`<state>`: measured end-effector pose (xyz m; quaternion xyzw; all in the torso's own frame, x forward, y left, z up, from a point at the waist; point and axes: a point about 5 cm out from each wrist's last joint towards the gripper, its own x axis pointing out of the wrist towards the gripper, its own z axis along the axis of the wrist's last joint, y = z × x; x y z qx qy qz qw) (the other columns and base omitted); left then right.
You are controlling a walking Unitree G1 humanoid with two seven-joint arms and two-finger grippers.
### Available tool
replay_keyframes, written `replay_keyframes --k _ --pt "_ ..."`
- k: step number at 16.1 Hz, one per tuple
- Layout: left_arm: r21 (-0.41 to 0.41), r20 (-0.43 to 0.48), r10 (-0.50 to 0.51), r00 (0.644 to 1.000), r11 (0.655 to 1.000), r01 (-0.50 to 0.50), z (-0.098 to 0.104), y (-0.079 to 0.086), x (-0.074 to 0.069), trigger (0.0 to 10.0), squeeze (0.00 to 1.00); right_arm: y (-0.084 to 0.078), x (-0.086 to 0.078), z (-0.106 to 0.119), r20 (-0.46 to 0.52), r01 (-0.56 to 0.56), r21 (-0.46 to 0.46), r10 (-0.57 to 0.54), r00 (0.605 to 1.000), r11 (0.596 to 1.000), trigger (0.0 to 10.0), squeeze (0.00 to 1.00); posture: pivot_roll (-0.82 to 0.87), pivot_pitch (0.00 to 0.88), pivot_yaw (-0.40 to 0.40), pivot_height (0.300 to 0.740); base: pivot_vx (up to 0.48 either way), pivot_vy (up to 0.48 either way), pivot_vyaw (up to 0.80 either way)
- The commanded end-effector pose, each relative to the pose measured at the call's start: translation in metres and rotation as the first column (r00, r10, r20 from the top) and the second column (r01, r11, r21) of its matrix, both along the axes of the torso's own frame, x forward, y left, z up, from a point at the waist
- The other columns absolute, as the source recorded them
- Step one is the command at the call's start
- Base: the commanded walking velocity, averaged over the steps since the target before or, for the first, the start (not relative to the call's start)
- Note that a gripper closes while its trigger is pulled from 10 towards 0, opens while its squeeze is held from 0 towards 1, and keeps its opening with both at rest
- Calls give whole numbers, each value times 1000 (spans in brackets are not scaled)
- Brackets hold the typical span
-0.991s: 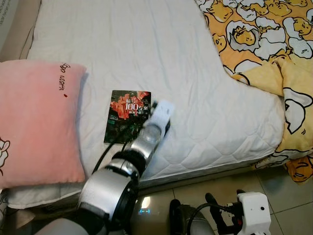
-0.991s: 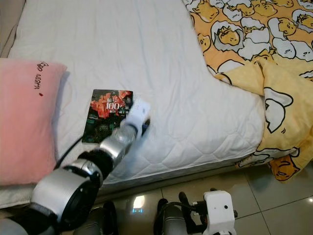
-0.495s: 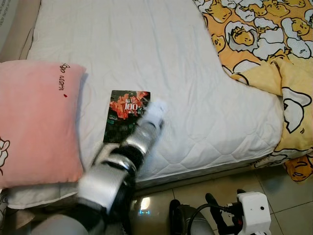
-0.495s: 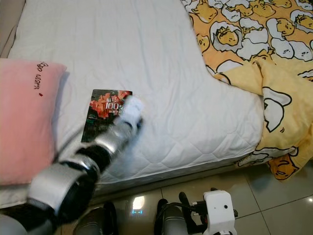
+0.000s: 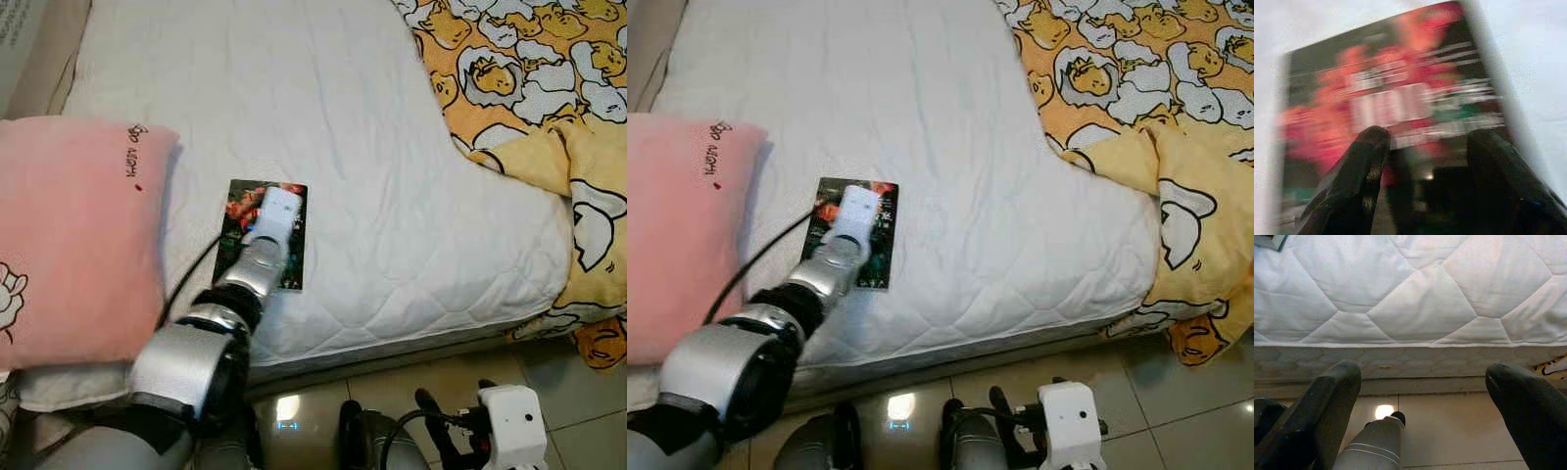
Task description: Clean up the room
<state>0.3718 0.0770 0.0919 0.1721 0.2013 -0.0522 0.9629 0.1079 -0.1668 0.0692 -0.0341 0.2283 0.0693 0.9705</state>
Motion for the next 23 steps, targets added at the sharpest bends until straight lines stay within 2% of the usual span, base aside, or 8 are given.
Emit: replay_keyframes --k 1,3,8,10,12,15,21,23 --pt "-37 -4 -89 996 995 88 1 -24 -4 10000 0 1 -4 -2 -19 -5 -7 5 1000 1000 10000 0 -283 234 -72 740 0 0 0" --pt "-74 -19 -188 982 980 186 -4 -52 -15 10000 0 4 -5 -2 -17 -2 4 2 1000 1000 10000 0 -277 251 -67 740 0 0 0" --pt "-121 -108 -124 986 986 111 -19 -41 -21 10000 0 6 -5 -3 -16 1 4 -1 1000 1000 10000 0 -288 250 -55 740 0 0 0" --pt "-88 -111 -98 989 992 88 -20 -32 -19 10000 0 6 -5 -3 -17 1 3 -1 1000 1000 10000 0 -300 244 -49 740 0 0 0" --pt "-9 -97 -42 994 999 42 -21 -14 -15 10000 0 5 -6 -3 -18 5 0 -5 1000 1000 10000 0 -308 237 -47 740 0 0 0" --pt "158 -74 58 996 986 -46 -25 26 -12 10000 0 3 -7 -3 -18 8 -8 -8 1000 1000 10000 0 -312 235 -52 740 0 0 0" --pt "237 -86 274 958 939 -248 -35 101 -20 10000 0 -6 -6 -1 -21 5 -31 -6 1000 999 10000 0 -306 236 -74 740 0 0 0" --pt "219 -80 281 956 941 -258 -34 106 -20 10000 0 -8 -4 -3 -23 2 -33 -3 1000 999 10000 0 -291 232 -80 740 0 0 0"
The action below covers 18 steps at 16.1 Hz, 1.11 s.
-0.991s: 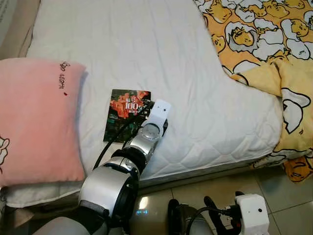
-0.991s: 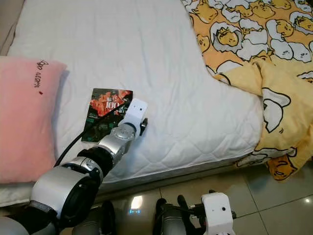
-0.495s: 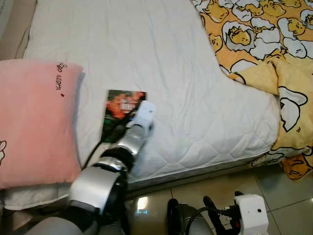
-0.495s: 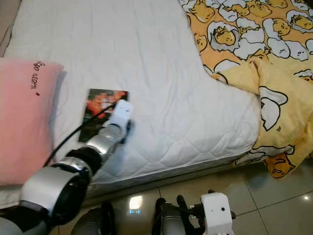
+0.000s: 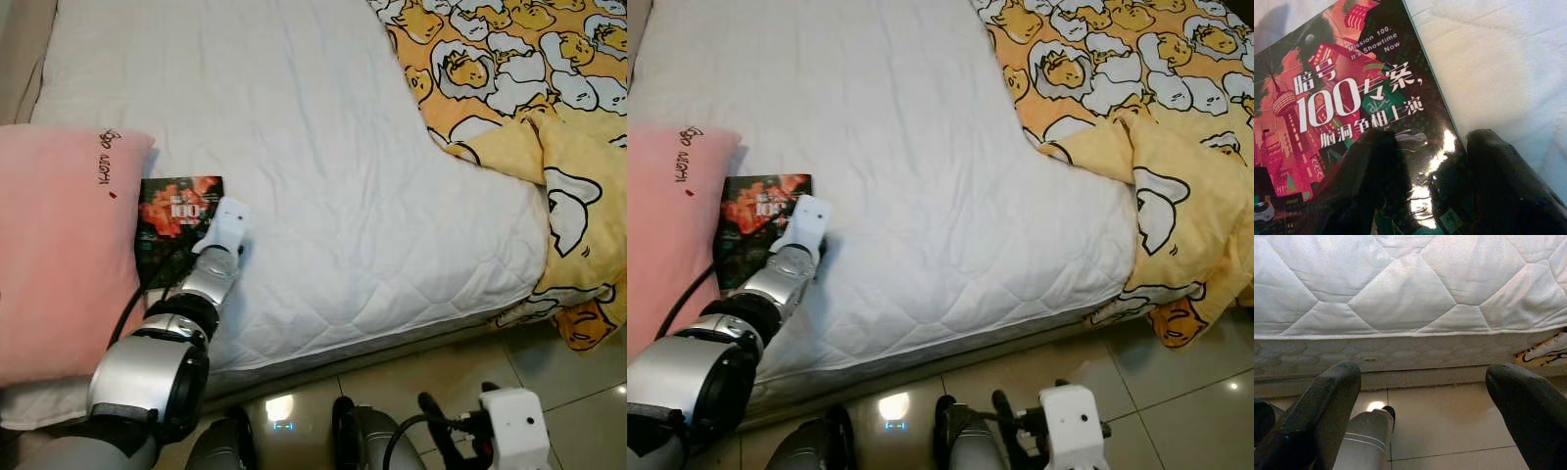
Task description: Clean up the room
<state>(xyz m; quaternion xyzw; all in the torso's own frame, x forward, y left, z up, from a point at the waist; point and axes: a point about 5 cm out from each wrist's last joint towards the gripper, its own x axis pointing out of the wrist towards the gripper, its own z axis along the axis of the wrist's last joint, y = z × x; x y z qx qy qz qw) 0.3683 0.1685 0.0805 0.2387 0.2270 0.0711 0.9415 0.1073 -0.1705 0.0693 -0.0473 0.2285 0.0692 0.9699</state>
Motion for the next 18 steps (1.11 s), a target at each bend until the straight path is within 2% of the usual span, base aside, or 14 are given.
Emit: replay_keyframes --k 1,2,3,5,6,7,8,9,10,11,12,13,15,18 --pt "-20 -59 -23 998 1000 22 -16 -3 -10 10000 0 -2 0 -7 -24 0 -3 0 1000 1000 10000 0 -264 201 -75 740 0 0 0" --pt "-36 -36 -102 994 994 101 -13 -19 -6 10000 0 0 5 -9 -16 0 6 0 1000 1000 10000 0 -254 185 -70 740 0 0 0" --pt "-101 -7 -168 986 981 166 -10 -35 -5 10000 0 4 14 -10 7 0 25 0 1000 1000 10000 0 -224 137 -53 740 0 0 0" --pt "-167 38 -238 970 956 241 -9 -49 -5 10000 0 7 31 -16 35 12 57 -14 999 998 10000 0 -172 60 -34 740 0 0 0" --pt "-285 165 -351 922 878 385 -2 -72 -9 10000 0 5 53 -10 112 57 102 -68 991 993 10000 0 -93 0 -22 740 0 0 0" --pt "-325 232 -408 883 824 465 -5 -82 -22 10000 0 2 65 -14 110 65 69 -72 991 996 10000 0 -48 0 -14 740 0 0 0" --pt "-364 233 -438 868 789 495 -20 -84 -43 10000 0 0 78 -18 112 106 117 -119 986 987 10000 0 10 0 -9 740 0 0 0" --pt "-373 242 -430 870 787 492 -27 -75 -56 10000 0 -4 89 -21 111 152 156 -170 979 976 10000 0 24 0 5 740 0 0 0" --pt "-354 261 -362 895 827 437 -26 -59 -59 10000 1000 -9 96 -21 125 180 158 -200 972 971 10000 0 37 0 14 740 0 0 0" --pt "-327 312 -285 906 863 384 -18 -34 -65 10000 1000 -21 107 -19 158 248 183 -277 948 951 10000 667 56 0 12 740 0 0 0" --pt "-337 352 -189 917 888 313 -7 -7 -70 10000 1000 -28 120 -18 188 275 184 -308 932 944 10000 1000 83 0 6 740 0 0 0" --pt "-345 360 -156 920 894 287 -5 2 -71 10000 1000 -29 125 -17 195 279 183 -313 930 943 10000 1000 85 0 5 740 0 0 0" --pt "-327 388 -50 920 926 188 -4 34 -86 10000 1000 -24 137 -15 231 231 166 -265 936 959 10000 1000 93 0 -23 740 0 0 0" --pt "-303 384 -64 921 933 192 -7 25 -96 10000 1000 -15 143 -19 253 177 150 -210 944 973 10000 1000 88 0 -30 740 0 -480 0"
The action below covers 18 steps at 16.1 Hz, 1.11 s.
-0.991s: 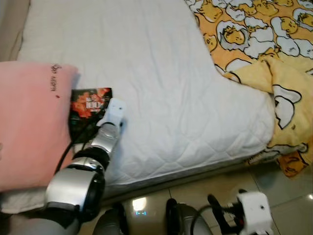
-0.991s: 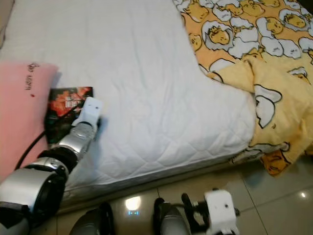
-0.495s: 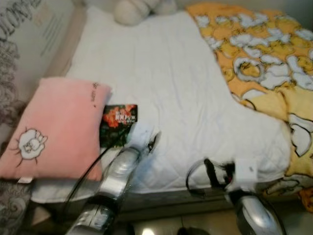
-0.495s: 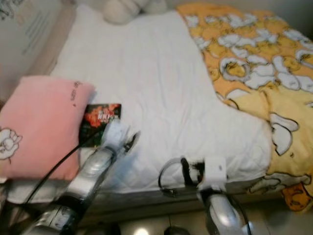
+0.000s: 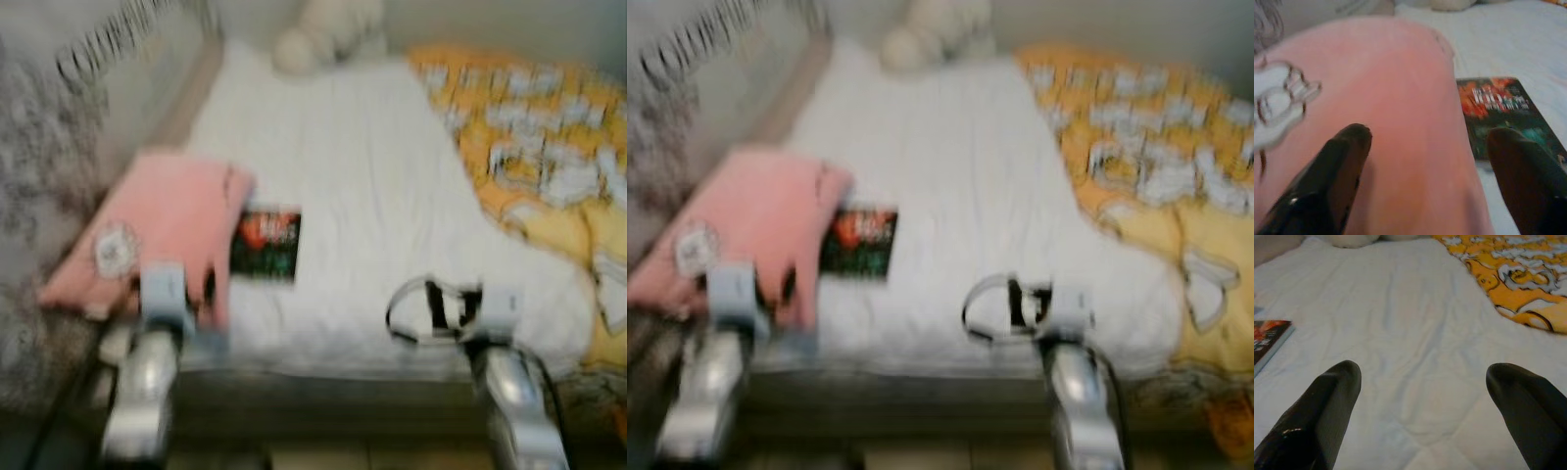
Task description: Clean up the room
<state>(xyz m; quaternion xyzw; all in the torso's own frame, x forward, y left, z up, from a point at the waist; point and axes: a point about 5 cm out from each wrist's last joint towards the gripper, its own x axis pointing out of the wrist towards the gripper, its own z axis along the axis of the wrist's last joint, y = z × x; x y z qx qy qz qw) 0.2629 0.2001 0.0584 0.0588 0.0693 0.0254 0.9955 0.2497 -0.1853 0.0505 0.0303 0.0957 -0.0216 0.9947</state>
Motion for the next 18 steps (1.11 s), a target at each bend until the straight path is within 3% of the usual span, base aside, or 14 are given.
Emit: replay_keyframes --k 1,4,7,12,16,18 --pt "-12 51 -4 999 1000 5 12 -8 3 10000 1000 2 3 2 26 -10 -11 10 1000 1000 10000 1000 86 0 -31 740 0 -480 0" --pt "-56 56 10 998 998 -7 13 -13 -1 10000 1000 3 8 11 97 4 6 -5 995 1000 10000 1000 80 0 -27 740 0 -480 0" --pt "-46 135 -55 989 997 61 32 -27 16 10000 1000 -1 14 19 157 22 10 -23 987 1000 10000 1000 61 0 -6 740 0 -480 0" --pt "-59 93 -60 994 996 66 30 -37 37 10000 1000 3 13 10 128 -10 -19 12 992 1000 10000 1000 19 0 13 740 0 -480 0" --pt "-57 61 -49 997 997 52 21 -31 37 10000 1000 -1 12 7 118 3 -27 1 993 1000 10000 1000 12 0 10 740 0 -480 0" --pt "-54 67 -60 996 997 64 23 -37 42 10000 1000 0 15 9 130 -3 -26 6 991 1000 10000 1000 18 0 10 740 0 -480 0"
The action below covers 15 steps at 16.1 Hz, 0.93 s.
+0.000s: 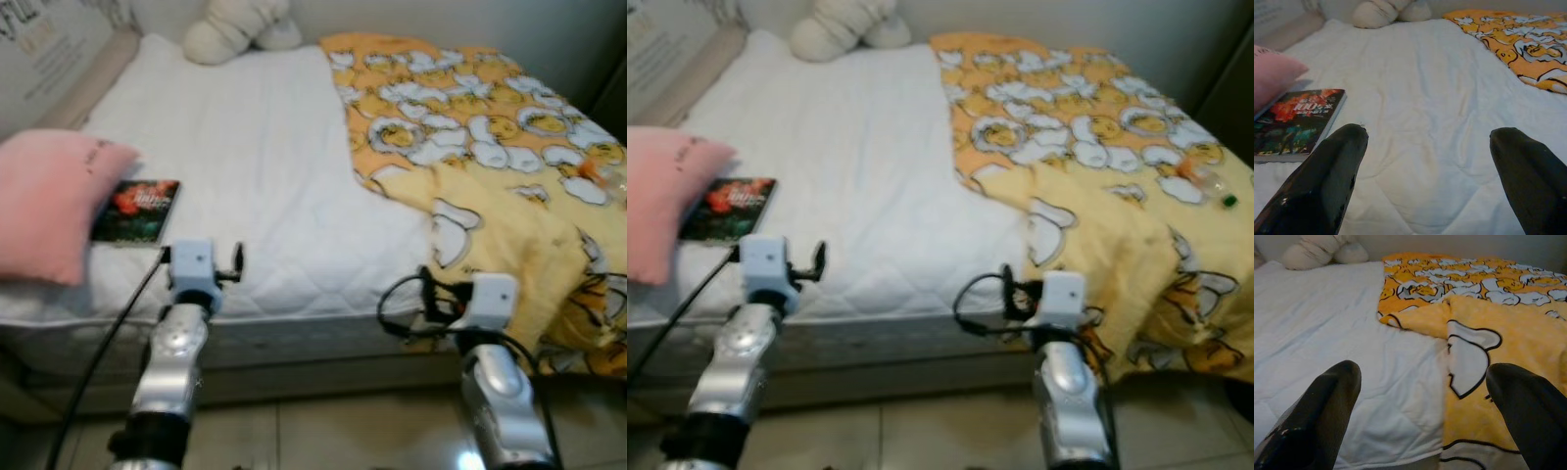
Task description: Clean up the room
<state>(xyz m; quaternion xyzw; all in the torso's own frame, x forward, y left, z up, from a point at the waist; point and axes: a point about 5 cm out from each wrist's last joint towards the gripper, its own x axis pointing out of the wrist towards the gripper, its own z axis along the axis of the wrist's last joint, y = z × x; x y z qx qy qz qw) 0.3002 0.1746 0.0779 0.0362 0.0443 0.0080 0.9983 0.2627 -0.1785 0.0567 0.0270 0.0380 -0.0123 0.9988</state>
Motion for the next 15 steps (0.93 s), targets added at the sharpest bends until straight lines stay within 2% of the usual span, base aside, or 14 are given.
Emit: replay_keyframes --k 1,15 --pt "6 23 -35 999 999 35 5 -12 5 10000 1000 -6 4 4 16 13 -22 -13 1000 1000 10000 1000 20 0 9 740 0 -480 0" --pt "8 22 -36 999 999 36 5 -12 5 10000 1000 -6 5 3 -1 8 -32 -8 1000 999 10000 1000 20 0 9 740 0 -480 0"
